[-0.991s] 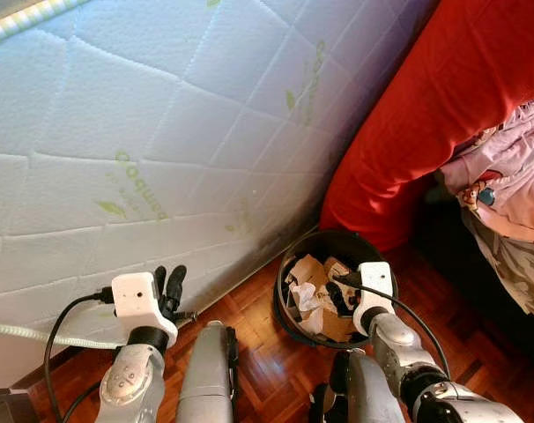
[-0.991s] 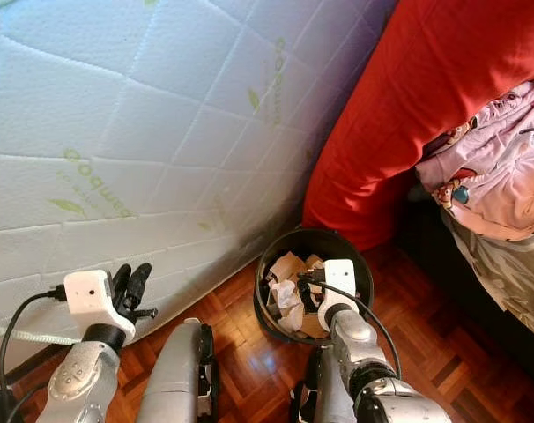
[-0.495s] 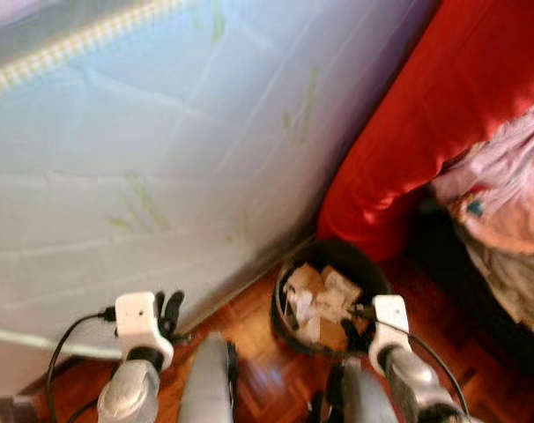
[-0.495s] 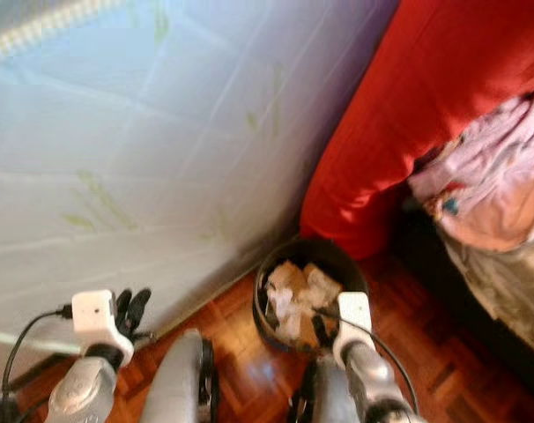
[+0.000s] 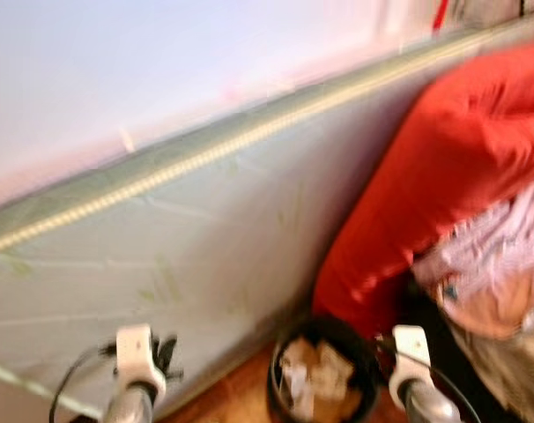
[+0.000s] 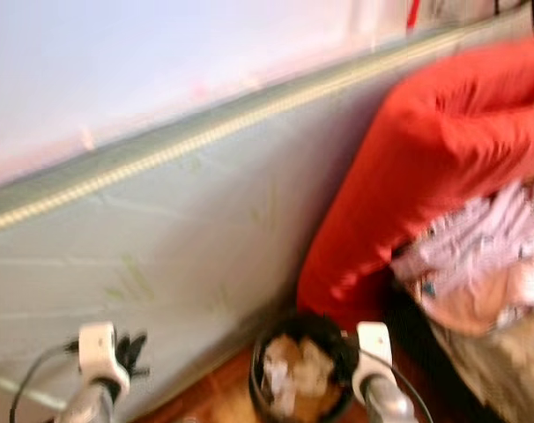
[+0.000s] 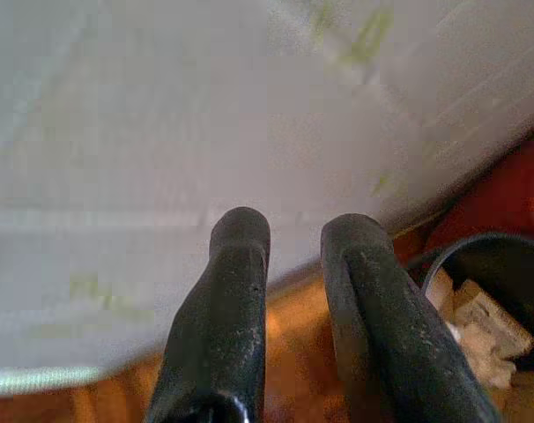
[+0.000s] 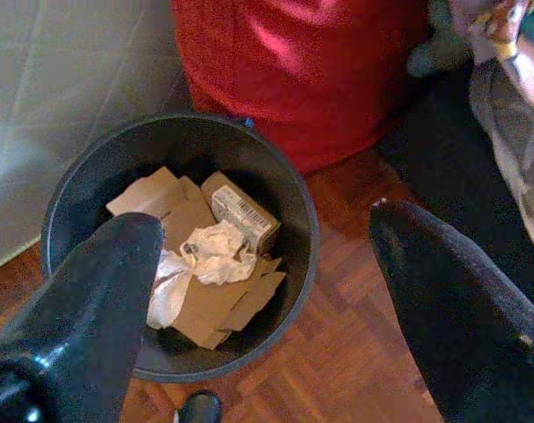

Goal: Clean up the room

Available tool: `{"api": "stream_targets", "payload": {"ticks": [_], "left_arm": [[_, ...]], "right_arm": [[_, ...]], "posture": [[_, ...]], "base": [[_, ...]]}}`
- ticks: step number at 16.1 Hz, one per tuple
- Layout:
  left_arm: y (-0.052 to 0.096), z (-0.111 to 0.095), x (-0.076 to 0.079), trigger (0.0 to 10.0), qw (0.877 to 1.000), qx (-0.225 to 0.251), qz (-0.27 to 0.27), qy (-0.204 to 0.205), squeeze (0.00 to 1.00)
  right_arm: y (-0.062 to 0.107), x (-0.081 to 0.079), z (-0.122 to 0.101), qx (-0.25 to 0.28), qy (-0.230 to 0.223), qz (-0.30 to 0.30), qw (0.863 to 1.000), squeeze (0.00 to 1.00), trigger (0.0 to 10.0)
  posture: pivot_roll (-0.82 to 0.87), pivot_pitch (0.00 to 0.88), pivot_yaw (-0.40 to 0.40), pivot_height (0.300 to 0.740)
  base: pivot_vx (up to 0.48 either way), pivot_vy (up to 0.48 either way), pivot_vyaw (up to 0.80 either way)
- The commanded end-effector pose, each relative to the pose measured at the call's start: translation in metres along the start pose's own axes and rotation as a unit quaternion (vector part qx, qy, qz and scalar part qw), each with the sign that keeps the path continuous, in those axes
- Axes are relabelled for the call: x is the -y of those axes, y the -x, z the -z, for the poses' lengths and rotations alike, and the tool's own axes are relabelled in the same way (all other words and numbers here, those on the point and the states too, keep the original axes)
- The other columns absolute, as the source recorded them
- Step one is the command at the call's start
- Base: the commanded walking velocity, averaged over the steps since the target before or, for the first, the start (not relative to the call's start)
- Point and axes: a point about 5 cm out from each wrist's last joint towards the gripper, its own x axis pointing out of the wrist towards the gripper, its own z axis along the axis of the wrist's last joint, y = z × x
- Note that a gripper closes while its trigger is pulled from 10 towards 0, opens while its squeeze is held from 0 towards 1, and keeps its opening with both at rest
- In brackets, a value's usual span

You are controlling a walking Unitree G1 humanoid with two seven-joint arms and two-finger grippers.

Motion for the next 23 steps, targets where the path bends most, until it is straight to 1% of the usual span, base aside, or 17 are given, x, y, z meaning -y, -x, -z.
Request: {"api": "stream_targets", "payload": {"ticks": [1,2,3,5,6,8,9,10,12,13,14,15,19,20,21,22,23], "left_arm": [[0.002,0.011,-0.006,10.0,1.000,-0.021,-0.010,0.007,0.00],[0.002,0.013,-0.006,10.0,0.999,-0.027,-0.014,0.010,0.00],[0.002,0.032,-0.004,10.0,0.997,-0.073,-0.019,0.017,0.00],[0.000,0.036,-0.002,10.0,0.996,-0.087,-0.019,0.023,0.00],[0.001,0.041,-0.001,10.0,0.994,-0.106,-0.020,0.020,0.00],[0.004,0.051,0.001,10.0,0.990,-0.140,-0.021,0.013,0.00],[0.007,0.058,0.002,10.0,0.987,-0.160,-0.020,0.007,0.00],[0.009,0.061,0.002,10.0,0.986,-0.167,-0.021,0.009,0.00],[0.014,0.068,-0.003,10.0,0.983,-0.180,-0.029,0.011,0.00],[0.018,0.070,-0.011,10.0,0.981,-0.187,-0.040,0.012,0.00],[0.019,0.070,-0.015,10.0,0.981,-0.190,-0.044,0.012,0.00],[0.020,0.069,-0.020,10.0,0.980,-0.193,-0.046,0.008,0.00],[0.020,0.069,-0.020,10.0,0.980,-0.193,-0.046,0.008,0.00],[0.029,0.072,-0.043,10.0,0.975,-0.213,-0.060,-0.006,0.00],[0.034,0.075,-0.050,10.0,0.972,-0.224,-0.066,-0.011,0.00],[0.036,0.077,-0.050,10.0,0.971,-0.228,-0.069,-0.009,0.00],[0.037,0.079,-0.049,10.0,0.970,-0.232,-0.075,-0.002,0.00]], "right_arm": [[0.002,0.004,0.008,-0.016,-0.012,0.010,1.000,0.00,10.0],[0.002,0.004,0.009,-0.017,-0.012,0.011,1.000,0.00,10.0],[0.004,0.006,0.015,-0.029,-0.025,0.018,0.999,0.00,10.0],[0.004,0.006,0.014,-0.027,-0.041,0.020,0.999,0.00,10.0],[0.005,0.010,0.016,-0.029,-0.054,0.029,0.998,0.00,10.0],[0.008,0.016,0.023,-0.045,-0.057,0.035,0.997,0.00,10.0],[0.011,0.021,0.030,-0.049,-0.070,0.037,0.996,0.00,10.0],[0.014,0.026,0.037,-0.060,-0.071,0.053,0.994,0.00,10.0],[0.018,0.031,0.047,-0.084,-0.073,0.062,0.992,0.00,10.0],[0.019,0.031,0.049,-0.083,-0.081,0.063,0.991,0.00,10.0],[0.019,0.031,0.049,-0.083,-0.084,0.064,0.991,0.00,10.0],[0.019,0.028,0.049,-0.082,-0.086,0.064,0.991,0.00,10.0],[0.019,0.028,0.049,-0.082,-0.086,0.064,0.991,0.00,10.0],[0.021,0.020,0.058,-0.084,-0.107,0.065,0.989,0.00,10.0],[0.023,0.019,0.062,-0.088,-0.115,0.066,0.987,0.00,10.0],[0.021,0.018,0.060,-0.092,-0.102,0.060,0.989,0.00,10.0],[0.019,0.017,0.057,-0.097,-0.077,0.048,0.991,0.00,10.0]], "posture": [[0.21,0.000,-0.043,0.730],[0.21,0.000,-0.045,0.730],[0.18,0.000,-0.053,0.730],[0.16,0.000,-0.045,0.730],[0.14,0.000,-0.032,0.730],[0.11,0.000,-0.019,0.730],[0.10,0.000,-0.010,0.730],[0.09,0.000,-0.005,0.740],[0.10,0.000,0.002,0.740],[0.10,0.000,0.014,0.740],[0.10,0.000,0.026,0.740],[0.09,0.000,0.043,0.740],[0.09,0.000,0.043,0.740],[0.03,0.000,0.107,0.740],[0.03,0.000,0.102,0.740],[0.04,0.000,0.088,0.740],[0.05,0.000,0.076,0.740]], "base": [[0.000,0.000,0.00],[0.000,0.000,0.00],[0.000,0.000,0.00],[0.000,0.000,0.00],[0.000,0.000,0.00],[0.000,0.000,0.00],[0.000,0.000,0.00],[0.000,0.000,0.00],[0.000,0.000,0.00],[0.000,0.000,0.00],[0.000,0.000,0.00],[0.000,0.000,0.00],[0.000,0.000,0.00],[0.000,0.000,0.00],[0.000,0.000,0.00],[0.000,0.000,0.00],[0.000,0.000,0.00]]}}
